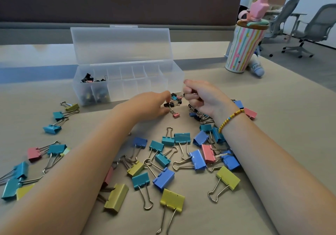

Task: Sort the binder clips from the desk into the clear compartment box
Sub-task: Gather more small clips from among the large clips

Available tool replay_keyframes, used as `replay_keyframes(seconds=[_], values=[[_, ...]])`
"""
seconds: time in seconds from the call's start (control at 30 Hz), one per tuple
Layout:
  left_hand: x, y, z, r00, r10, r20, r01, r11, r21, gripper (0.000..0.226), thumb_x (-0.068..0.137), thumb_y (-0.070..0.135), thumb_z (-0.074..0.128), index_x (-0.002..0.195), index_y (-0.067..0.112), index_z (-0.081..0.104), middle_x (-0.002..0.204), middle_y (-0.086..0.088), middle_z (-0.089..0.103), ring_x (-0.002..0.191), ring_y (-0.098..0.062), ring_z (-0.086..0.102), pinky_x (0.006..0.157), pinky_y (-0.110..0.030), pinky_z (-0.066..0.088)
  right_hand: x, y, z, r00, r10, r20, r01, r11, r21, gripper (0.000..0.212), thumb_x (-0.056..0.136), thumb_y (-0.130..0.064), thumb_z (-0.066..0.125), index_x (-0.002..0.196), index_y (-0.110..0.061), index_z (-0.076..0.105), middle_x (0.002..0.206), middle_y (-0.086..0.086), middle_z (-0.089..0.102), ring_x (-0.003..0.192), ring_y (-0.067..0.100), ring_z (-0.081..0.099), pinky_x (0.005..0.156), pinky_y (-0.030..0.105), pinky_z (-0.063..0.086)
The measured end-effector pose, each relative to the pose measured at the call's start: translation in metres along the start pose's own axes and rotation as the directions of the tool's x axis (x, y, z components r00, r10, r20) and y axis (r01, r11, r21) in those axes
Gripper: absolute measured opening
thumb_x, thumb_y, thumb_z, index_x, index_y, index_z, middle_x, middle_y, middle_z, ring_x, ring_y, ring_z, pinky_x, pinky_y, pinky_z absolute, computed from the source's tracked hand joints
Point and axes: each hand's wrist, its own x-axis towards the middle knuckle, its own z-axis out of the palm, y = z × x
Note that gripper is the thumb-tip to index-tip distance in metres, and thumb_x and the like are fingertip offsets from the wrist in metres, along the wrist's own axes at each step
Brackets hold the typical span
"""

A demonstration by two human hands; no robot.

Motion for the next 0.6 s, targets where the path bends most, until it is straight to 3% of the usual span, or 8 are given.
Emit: replay_keyframes(seconds=[0.23,0.27,0.33,0.4,0.47,0.53,0.6], values=[[-0.002,0.004,-0.002,1.0,-0.011,-0.006,0.012,0.999,0.052,0.025,0.097,0.032,0.041,0.114,0.014,0.045,0.104,-0.009,0.06,0.082,-0.021,0.049,0.073,-0.03,0.042,0.0,0.001,-0.004,0.991,0.1,-0.083,-0.088,0.986,0.138,0.013,0.099,-0.015,0.043,0.088,-0.01,0.046,0.049,-0.005,0.041,0.034,0.001,0.04,0.028,0.009,0.02],[-0.002,0.003,-0.002,1.0,-0.016,-0.002,0.016,0.999,0.051,0.024,0.096,0.031,0.042,0.113,0.013,0.046,0.104,-0.01,0.06,0.083,-0.021,0.049,0.072,-0.03,0.041,0.0,0.0,-0.004,0.991,0.075,-0.108,-0.065,0.994,0.093,0.01,0.099,-0.015,0.044,0.093,-0.008,0.048,0.052,-0.004,0.043,0.037,0.002,0.041,0.029,0.009,0.022],[-0.002,0.0,-0.003,0.999,-0.037,0.016,0.036,0.998,0.052,0.025,0.096,0.032,0.043,0.112,0.013,0.047,0.106,-0.01,0.06,0.084,-0.021,0.048,0.074,-0.03,0.041,-0.002,-0.001,-0.005,0.987,-0.021,-0.158,-0.005,0.987,-0.161,0.014,0.099,-0.015,0.044,0.106,-0.006,0.052,0.061,-0.003,0.043,0.044,0.003,0.039,0.032,0.01,0.024],[-0.001,-0.002,-0.005,0.997,-0.066,0.041,0.064,0.997,0.048,0.027,0.095,0.034,0.046,0.112,0.013,0.047,0.106,-0.009,0.059,0.085,-0.021,0.048,0.073,-0.029,0.04,-0.003,-0.001,-0.002,0.979,-0.152,-0.139,0.055,0.844,-0.534,0.018,0.098,-0.021,0.045,0.107,-0.01,0.056,0.066,-0.004,0.044,0.051,0.005,0.036,0.039,0.014,0.028],[-0.001,-0.004,-0.008,0.995,-0.08,0.059,0.08,0.997,0.001,0.031,0.092,0.037,0.051,0.114,0.015,0.045,0.103,-0.007,0.057,0.085,-0.02,0.048,0.074,-0.029,0.039,-0.002,0.0,0.001,0.964,-0.263,-0.044,0.121,0.579,-0.807,0.017,0.095,-0.029,0.05,0.103,-0.017,0.058,0.073,-0.008,0.048,0.062,0.004,0.041,0.051,0.019,0.032],[-0.002,-0.005,-0.01,0.997,-0.059,0.059,0.063,0.996,-0.066,0.038,0.09,0.038,0.056,0.119,0.019,0.042,0.096,-0.002,0.051,0.085,-0.02,0.047,0.075,-0.029,0.039,-0.002,0.002,0.004,0.957,-0.285,0.061,0.161,0.343,-0.925,0.018,0.092,-0.032,0.056,0.104,-0.019,0.057,0.078,-0.009,0.049,0.068,0.004,0.044,0.056,0.021,0.034],[-0.004,-0.005,-0.012,0.997,-0.038,0.064,0.043,0.996,-0.076,0.039,0.09,0.037,0.056,0.123,0.022,0.043,0.096,0.001,0.048,0.085,-0.018,0.044,0.077,-0.028,0.038,-0.002,0.006,0.007,0.968,-0.23,0.101,0.146,0.19,-0.971,0.023,0.091,-0.033,0.058,0.11,-0.021,0.055,0.088,-0.005,0.052,0.074,0.01,0.049,0.06,0.024,0.039]])
